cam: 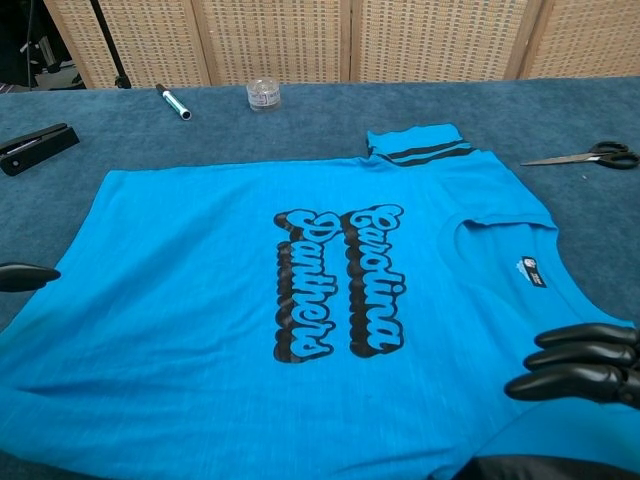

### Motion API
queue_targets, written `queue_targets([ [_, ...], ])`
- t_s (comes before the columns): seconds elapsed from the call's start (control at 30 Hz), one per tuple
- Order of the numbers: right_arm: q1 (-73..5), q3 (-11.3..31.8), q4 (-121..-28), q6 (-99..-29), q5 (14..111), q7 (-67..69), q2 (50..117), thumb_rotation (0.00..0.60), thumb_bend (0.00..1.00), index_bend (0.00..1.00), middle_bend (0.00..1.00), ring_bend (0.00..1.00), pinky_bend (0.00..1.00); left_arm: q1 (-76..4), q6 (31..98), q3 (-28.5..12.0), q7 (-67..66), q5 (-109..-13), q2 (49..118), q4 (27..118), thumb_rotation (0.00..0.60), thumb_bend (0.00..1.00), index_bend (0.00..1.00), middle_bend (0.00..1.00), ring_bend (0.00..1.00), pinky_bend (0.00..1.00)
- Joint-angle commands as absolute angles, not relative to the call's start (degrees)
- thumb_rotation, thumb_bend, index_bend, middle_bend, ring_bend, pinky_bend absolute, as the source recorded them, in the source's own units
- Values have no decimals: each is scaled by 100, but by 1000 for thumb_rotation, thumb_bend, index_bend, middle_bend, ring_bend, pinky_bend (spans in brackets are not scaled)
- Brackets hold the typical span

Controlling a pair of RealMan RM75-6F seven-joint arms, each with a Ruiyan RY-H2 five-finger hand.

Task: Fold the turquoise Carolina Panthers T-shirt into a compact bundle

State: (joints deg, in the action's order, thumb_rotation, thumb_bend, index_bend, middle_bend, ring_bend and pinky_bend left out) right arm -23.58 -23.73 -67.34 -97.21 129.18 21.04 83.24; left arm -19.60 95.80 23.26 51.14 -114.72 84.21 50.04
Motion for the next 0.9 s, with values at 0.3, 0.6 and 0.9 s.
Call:
queue_targets([
  [0.3, -2273, -2445, -6764, -9757, 13000, 2034, 8302, 600, 466, 680, 70, 0, 0, -1874, 9704, 2387, 5223, -11531, 8428, 4910, 600, 635, 773, 0, 0, 0],
  [0.6, -2221, -2495, -6691, -9844, 13085, 2078, 8336, 600, 471, 680, 74, 0, 0, -1820, 9777, 2432, 5293, -11585, 8463, 4824, 600, 635, 773, 0, 0, 0],
  [0.9, -2196, -2493, -6619, -9855, 13075, 2124, 8360, 600, 480, 680, 75, 0, 0, -1800, 9752, 2434, 5305, -11573, 8480, 4785, 600, 635, 773, 0, 0, 0],
])
